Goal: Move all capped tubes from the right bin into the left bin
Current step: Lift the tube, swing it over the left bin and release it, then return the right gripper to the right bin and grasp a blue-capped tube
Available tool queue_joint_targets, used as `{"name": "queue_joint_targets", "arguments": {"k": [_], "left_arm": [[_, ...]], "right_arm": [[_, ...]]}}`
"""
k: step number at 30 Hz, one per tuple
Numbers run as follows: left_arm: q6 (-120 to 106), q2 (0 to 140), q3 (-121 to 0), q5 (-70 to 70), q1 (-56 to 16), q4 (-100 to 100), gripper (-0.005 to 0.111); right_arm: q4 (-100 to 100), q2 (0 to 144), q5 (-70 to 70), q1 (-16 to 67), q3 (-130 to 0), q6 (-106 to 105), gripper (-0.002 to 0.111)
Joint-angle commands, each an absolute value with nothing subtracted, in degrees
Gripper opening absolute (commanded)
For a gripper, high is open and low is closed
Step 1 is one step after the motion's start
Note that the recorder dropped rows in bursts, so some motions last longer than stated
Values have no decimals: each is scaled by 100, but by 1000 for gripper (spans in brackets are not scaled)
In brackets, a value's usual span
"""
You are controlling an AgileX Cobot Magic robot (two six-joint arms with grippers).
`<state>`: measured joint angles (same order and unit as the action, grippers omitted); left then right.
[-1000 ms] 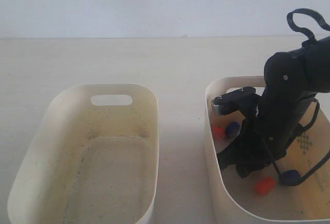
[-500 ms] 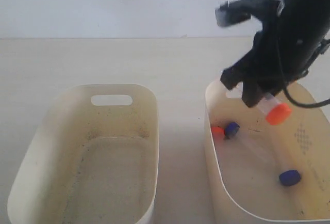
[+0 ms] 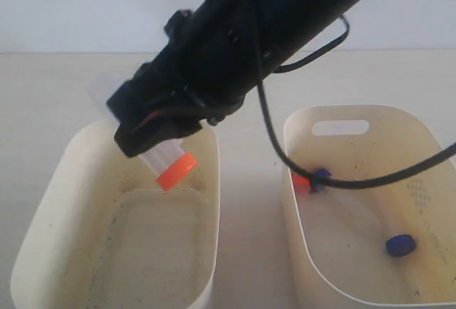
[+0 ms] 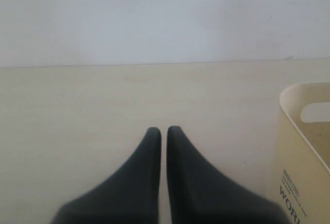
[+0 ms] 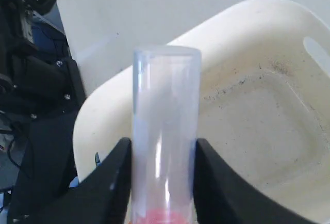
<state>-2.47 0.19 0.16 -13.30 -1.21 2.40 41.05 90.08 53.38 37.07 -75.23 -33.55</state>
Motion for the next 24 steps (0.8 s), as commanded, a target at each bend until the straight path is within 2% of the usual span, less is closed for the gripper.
{"name": "queue_joint_targets", "arguments": {"k": [1,2,3,6,9,13,14,16,18,24], "left_arm": [[-199,0,0,-1291,-114,230,4],[-199,0,0,-1291,-114,230,4],[-199,0,0,-1291,-114,230,4],[-199,0,0,-1291,-114,230,4],[-199,0,0,-1291,-114,230,4],[-199,0,0,-1291,-114,230,4],[-199,0,0,-1291,-114,230,4],[-199,0,0,-1291,-114,230,4],[-199,0,0,-1291,-114,230,4],[-199,0,0,-1291,-114,230,4]], "right_arm": [[3928,9243,5182,3779,-7540,-3430,51],[3845,9247,5182,3779,-7560,-3251,51],[3701,9247,5197,3779,-7595,-2954,44],[2972,9135,5223,3779,-7741,-2480,-1],[2335,8926,5243,3768,-7886,-2090,1],[-31,8270,5784,3768,-8025,54,0],[-966,8063,6295,3768,-8025,745,0],[-2301,7877,6996,3768,-7983,1390,0],[-2947,7781,6996,3751,-7792,1723,0],[-2079,7793,6996,2939,-6685,1081,0]]}}
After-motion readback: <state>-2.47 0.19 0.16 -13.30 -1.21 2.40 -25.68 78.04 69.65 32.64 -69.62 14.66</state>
